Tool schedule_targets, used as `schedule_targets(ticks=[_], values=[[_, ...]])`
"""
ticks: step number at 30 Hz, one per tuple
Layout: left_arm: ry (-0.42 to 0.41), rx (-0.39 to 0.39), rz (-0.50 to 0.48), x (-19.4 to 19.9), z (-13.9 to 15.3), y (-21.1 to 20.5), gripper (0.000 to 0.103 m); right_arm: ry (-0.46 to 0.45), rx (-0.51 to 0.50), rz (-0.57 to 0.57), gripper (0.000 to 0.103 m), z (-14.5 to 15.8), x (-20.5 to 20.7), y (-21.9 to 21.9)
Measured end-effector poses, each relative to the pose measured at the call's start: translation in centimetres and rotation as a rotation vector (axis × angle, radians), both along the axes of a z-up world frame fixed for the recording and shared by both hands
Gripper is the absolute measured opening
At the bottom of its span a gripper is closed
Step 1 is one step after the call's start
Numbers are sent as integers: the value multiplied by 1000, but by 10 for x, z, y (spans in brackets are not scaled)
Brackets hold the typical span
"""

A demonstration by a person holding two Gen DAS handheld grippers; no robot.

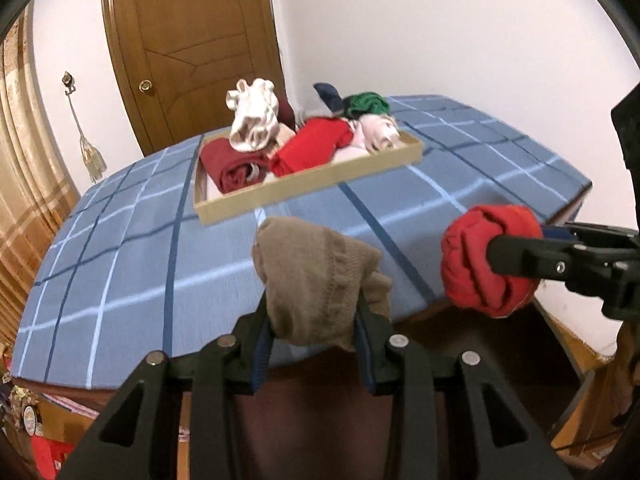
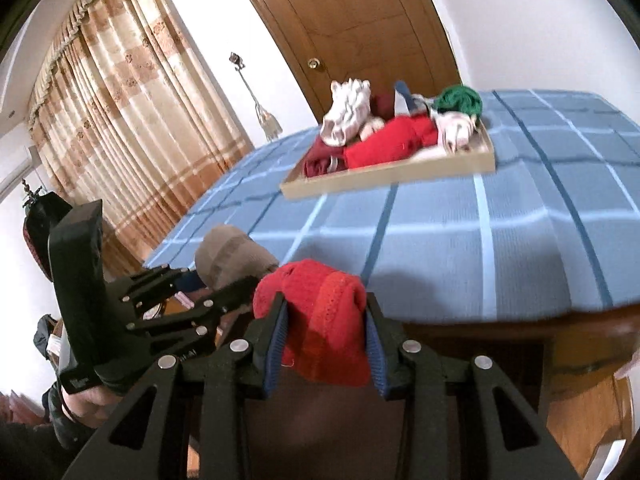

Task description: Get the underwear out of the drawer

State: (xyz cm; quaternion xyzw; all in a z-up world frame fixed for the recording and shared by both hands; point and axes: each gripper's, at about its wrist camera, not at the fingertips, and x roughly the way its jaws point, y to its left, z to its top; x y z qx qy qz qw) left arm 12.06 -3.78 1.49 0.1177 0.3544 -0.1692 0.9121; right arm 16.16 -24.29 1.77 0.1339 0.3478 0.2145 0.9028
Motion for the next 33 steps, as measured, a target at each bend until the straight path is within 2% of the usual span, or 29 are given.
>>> schedule_targets(ticks=[6,11,18,20,21,22,23,24,26,27,33], values=[[-7,-57,34,52,12,2,34,-52,-11,-49,39,20,41,1],[-43,-76,82,108,23,-1,34,-106,-38,-144,39,38,98,-5],[-30,-75,117,174,19,-17,35,-81,-112,-270,40,23,183,-4],[-29,-64,137,186,15,-20,49,-80,-97,-256,42,16,197,-6],[-35,-54,145,189,14,-21,56,-75,-93,-265,48,13,203,-7],[-45,-39,157,190,14,-22,77,-63,-119,-296,59,12,207,-8],[-64,-23,171,189,15,-23,97,-58,-132,-313,64,12,208,-8],[-102,-9,186,184,18,-23,103,-74,-121,-321,70,14,206,-10],[-152,-7,193,177,23,-22,103,-121,-83,-321,76,20,197,-14],[-151,-15,195,174,25,-21,103,-159,-72,-336,80,26,189,-15],[-155,-81,216,156,34,-10,103,-253,8,-366,82,46,156,-22]])
